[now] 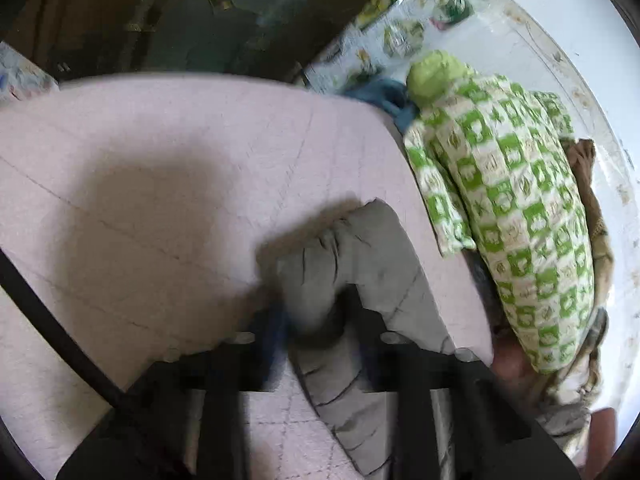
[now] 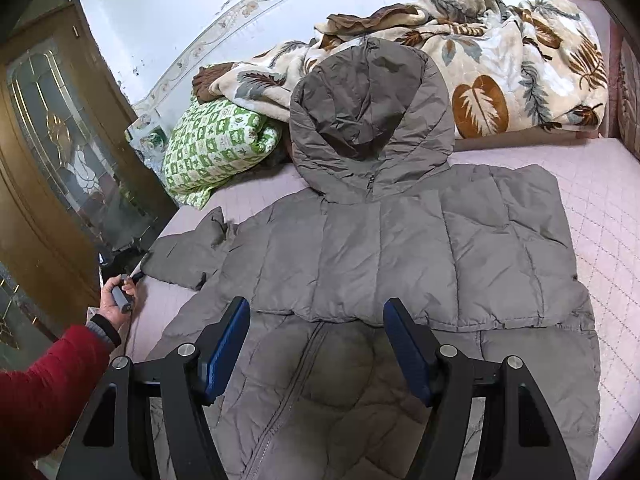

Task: Fold large clothes
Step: 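Grasp the other sleeve cuff with the left gripper and lift it, then lay the held sleeve across the jacket body and open the left gripper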

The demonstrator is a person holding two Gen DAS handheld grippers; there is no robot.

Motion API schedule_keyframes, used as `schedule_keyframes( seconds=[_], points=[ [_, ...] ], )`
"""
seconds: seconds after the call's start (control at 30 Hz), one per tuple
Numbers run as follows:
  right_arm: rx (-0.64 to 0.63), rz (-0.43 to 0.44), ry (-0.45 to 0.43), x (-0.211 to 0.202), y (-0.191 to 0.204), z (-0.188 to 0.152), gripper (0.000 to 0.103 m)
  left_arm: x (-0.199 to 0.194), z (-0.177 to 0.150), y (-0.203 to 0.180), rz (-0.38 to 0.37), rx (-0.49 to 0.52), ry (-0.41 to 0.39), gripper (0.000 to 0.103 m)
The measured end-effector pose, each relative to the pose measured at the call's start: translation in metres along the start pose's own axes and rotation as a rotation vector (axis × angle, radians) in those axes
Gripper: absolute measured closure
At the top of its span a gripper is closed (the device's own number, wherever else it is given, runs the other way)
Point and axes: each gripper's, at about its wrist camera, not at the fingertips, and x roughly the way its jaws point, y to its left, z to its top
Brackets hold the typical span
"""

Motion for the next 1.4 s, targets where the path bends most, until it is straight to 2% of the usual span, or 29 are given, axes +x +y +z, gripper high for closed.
schedule_keyframes(
  seconds=[0.2,0.37,0.6,0.87,0.97,1.13,1.4],
  points=[
    [0.008,-0.002,-0.018,-0.005,-0.002,0.003,0.029,-0.009,0.002,-0.003,-0.024,0.017,-0.011,0.084],
    [0.017,-0.011,-0.039,-0.01,-0.003,0.006,0.029,-0.036,0.004,-0.026,-0.059,0.061,-0.029,0.085],
    [0.019,-0.097,-0.018,-0.004,-0.012,0.007,0.029,-0.089,0.005,-0.086,-0.127,0.172,-0.059,0.086],
    [0.037,-0.118,-0.06,-0.016,-0.02,0.011,0.029,-0.173,-0.009,-0.174,-0.258,0.298,-0.103,0.086],
    [0.042,-0.117,-0.087,-0.024,-0.023,0.014,0.029,-0.204,-0.025,-0.21,-0.304,0.368,-0.111,0.086],
    [0.065,-0.115,-0.127,-0.04,-0.032,0.018,0.029,-0.25,-0.071,-0.273,-0.385,0.484,-0.105,0.086],
    [0.125,-0.109,-0.189,-0.07,-0.054,0.022,0.029,-0.273,-0.165,-0.348,-0.453,0.664,-0.045,0.086]
  ],
)
